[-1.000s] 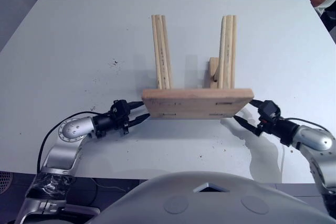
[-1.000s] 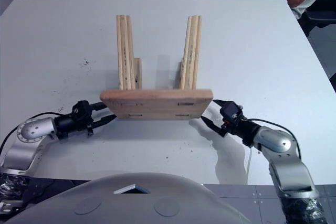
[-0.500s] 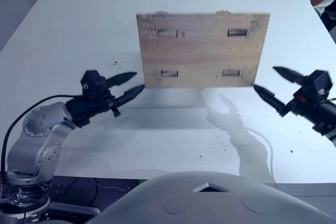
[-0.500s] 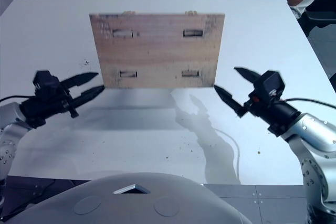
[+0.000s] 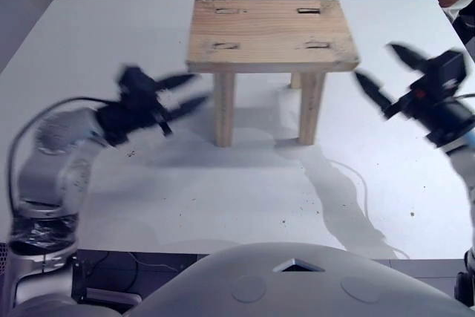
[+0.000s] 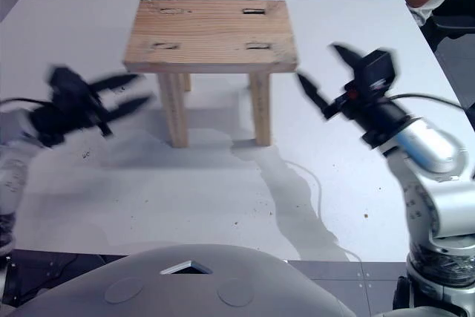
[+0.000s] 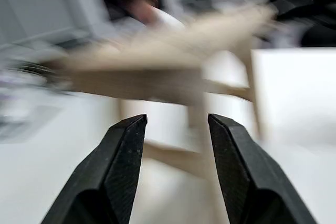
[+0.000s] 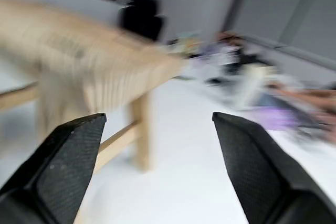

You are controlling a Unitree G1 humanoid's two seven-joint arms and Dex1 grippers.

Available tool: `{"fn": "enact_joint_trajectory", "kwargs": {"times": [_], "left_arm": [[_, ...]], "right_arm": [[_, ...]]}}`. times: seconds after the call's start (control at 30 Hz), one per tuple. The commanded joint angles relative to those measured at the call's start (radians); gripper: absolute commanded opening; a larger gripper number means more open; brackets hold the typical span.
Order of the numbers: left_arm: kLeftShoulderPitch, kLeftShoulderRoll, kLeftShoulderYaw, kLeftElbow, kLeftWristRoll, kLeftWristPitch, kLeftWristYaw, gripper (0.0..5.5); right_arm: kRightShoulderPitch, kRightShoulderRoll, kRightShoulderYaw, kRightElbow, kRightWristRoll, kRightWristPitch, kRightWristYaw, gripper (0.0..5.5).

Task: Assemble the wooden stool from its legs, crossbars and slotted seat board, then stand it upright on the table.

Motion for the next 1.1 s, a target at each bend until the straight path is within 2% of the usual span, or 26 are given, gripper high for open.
{"fn": "enact_joint_trajectory", "kwargs": {"times": [0.03,0.2,0.37,0.43,0.5,0.6,0.67,0.83,1.03,1.1], "left_arm": [[0.012,0.012,0.031,0.146,0.081,-0.072,-0.013,2.19],[0.021,0.042,0.112,0.241,0.045,-0.064,-0.064,2.19],[0.1,0.015,0.168,0.369,0.046,-0.073,-0.08,2.19],[0.078,-0.031,0.194,0.435,0.046,-0.094,-0.025,2.19],[0.001,-0.098,0.211,0.54,0.108,-0.156,0.116,2.19],[-0.101,-0.208,0.168,0.675,0.26,-0.283,0.34,2.19],[-0.136,-0.295,0.137,0.709,0.311,-0.35,0.424,2.19],[-0.121,-0.413,0.032,0.694,0.362,-0.435,0.427,2.19],[-0.063,-0.486,-0.03,0.544,0.319,-0.41,0.406,2.19],[-0.071,-0.5,-0.023,0.568,0.334,-0.413,0.439,2.19]], "right_arm": [[0.052,-0.001,-0.047,0.017,-0.019,-0.044,0.026,3.77],[0.015,0.032,-0.091,0.112,-0.05,-0.072,-0.018,3.77],[0.011,0.092,-0.027,0.325,-0.25,-0.159,-0.139,3.77],[-0.006,0.168,-0.016,0.407,-0.285,-0.187,-0.212,3.77],[-0.032,0.25,-0.013,0.489,-0.313,-0.216,-0.29,3.77],[-0.066,0.348,0.017,0.601,-0.355,-0.294,-0.356,3.77],[-0.093,0.396,0.032,0.659,-0.367,-0.337,-0.371,3.77],[-0.139,0.44,0.072,0.738,-0.404,-0.4,-0.371,3.77],[-0.187,0.435,0.025,0.832,-0.423,-0.455,-0.406,3.77],[-0.199,0.434,0.016,0.855,-0.424,-0.469,-0.412,3.77]]}}
